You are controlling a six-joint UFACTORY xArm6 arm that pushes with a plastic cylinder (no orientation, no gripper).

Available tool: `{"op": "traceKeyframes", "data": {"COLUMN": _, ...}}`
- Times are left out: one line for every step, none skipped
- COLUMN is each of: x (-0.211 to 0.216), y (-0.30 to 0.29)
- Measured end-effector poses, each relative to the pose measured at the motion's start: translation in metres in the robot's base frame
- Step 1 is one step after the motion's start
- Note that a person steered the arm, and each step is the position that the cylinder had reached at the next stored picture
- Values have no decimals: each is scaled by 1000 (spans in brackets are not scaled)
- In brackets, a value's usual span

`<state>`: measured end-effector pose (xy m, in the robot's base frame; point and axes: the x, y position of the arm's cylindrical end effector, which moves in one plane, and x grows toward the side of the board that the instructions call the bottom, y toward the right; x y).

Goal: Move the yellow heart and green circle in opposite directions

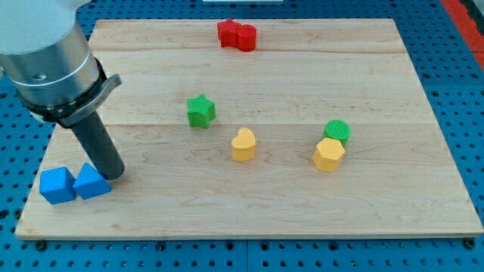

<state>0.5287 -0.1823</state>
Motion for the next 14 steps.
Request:
{"op": "traceKeyframes", "data": {"x": -21, "y": 19}}
{"op": "traceKeyframes", "data": {"x": -43, "y": 49}}
{"op": "traceKeyframes", "data": {"x": -32, "y": 70}}
{"op": "traceKeyframes", "data": {"x": -67, "y": 141}}
{"op": "traceKeyframes", "data": {"x": -86, "y": 208}}
{"op": "traceKeyframes", "data": {"x": -47, "y": 197}}
{"op": "traceKeyframes", "data": {"x": -13, "y": 150}}
{"op": "traceKeyframes", "data": {"x": 2, "y": 135}}
{"op": "traceKeyframes", "data": {"x": -2, "y": 136}}
{"op": "traceKeyframes", "data": {"x": -5, "y": 135}}
{"op": "traceKeyframes", "data": {"x": -5, "y": 135}}
{"op": "traceKeyframes", "data": {"x": -8, "y": 135}}
{"op": "traceKeyframes", "data": {"x": -16, "y": 135}}
{"op": "traceKeyframes", "data": {"x": -21, "y": 135}}
